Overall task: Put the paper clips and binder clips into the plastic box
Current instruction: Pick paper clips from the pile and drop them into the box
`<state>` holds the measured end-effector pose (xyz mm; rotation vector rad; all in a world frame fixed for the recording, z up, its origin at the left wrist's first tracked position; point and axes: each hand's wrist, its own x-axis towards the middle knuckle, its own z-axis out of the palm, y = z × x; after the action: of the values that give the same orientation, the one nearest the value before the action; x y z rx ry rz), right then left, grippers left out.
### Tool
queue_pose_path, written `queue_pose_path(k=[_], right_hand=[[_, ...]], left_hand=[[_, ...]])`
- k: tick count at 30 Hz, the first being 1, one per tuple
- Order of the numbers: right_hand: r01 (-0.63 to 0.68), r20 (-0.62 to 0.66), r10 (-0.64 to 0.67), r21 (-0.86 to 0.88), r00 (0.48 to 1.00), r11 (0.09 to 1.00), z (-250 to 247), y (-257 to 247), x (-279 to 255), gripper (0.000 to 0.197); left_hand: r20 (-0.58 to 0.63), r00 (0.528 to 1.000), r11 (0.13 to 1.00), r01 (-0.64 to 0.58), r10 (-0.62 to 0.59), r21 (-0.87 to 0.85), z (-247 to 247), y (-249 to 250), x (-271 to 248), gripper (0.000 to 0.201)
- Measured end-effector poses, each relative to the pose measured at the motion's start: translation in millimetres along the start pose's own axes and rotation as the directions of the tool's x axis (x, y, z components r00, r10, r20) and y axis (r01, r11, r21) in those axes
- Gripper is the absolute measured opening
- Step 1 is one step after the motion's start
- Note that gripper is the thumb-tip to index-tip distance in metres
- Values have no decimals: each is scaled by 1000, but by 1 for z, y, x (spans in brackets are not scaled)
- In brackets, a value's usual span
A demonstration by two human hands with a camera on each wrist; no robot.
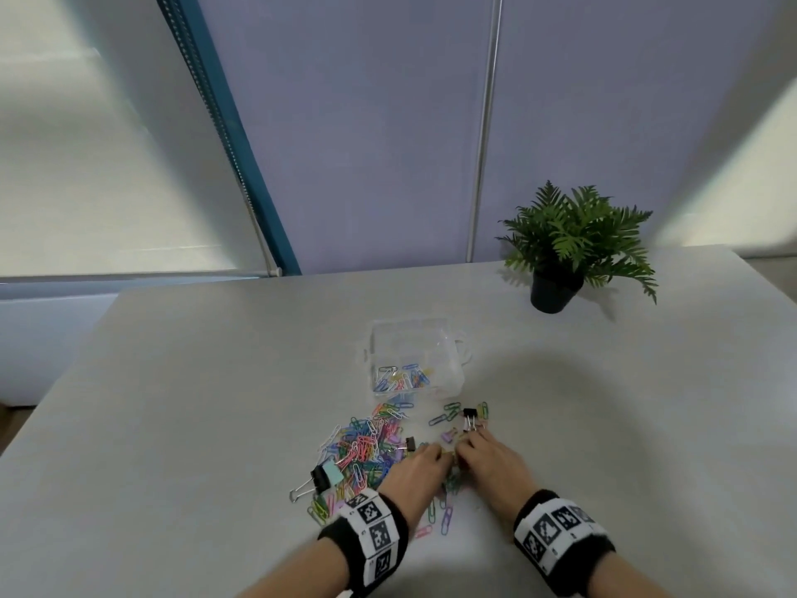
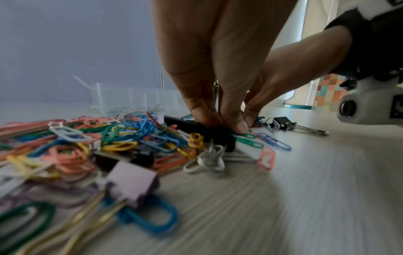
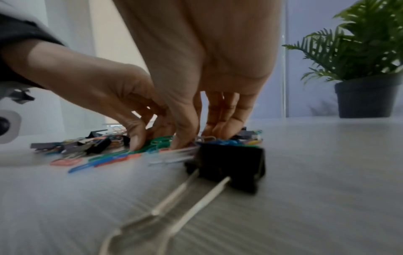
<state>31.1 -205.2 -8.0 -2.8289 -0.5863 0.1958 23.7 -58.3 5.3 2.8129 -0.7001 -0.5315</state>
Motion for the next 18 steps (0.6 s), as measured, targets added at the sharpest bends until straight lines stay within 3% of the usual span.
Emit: queue_pose_path(k=[2,6,10,12,14,18], right_hand=[[-14,84,13,8,996,1000,-4,5,5,11],[-49,117,39,82,992,995,-7,9,10,17],[-155,86,137,253,987,955,-7,16,11,16],[-185,82,166,409,983,894,-8,22,12,15],[-218,94,201,576,975,788,-11,23,13,9],[-271,125,303,819,945,506,-17,20,14,20]], left_hand=[[24,1000,1000,10,-10,4,1,-3,6,30],[16,1000,1000,3,-3,-8,-2,-10,10,23],[-13,999,976,37,-40,-213,-12,-20,10,19],[-5,996,901,81,-92,-426,-18,-28,9,14],[18,988,759,132,-156,-638,-26,-35,8,6],[92,978,541,181,-188,-821,-36,-45,5,11]])
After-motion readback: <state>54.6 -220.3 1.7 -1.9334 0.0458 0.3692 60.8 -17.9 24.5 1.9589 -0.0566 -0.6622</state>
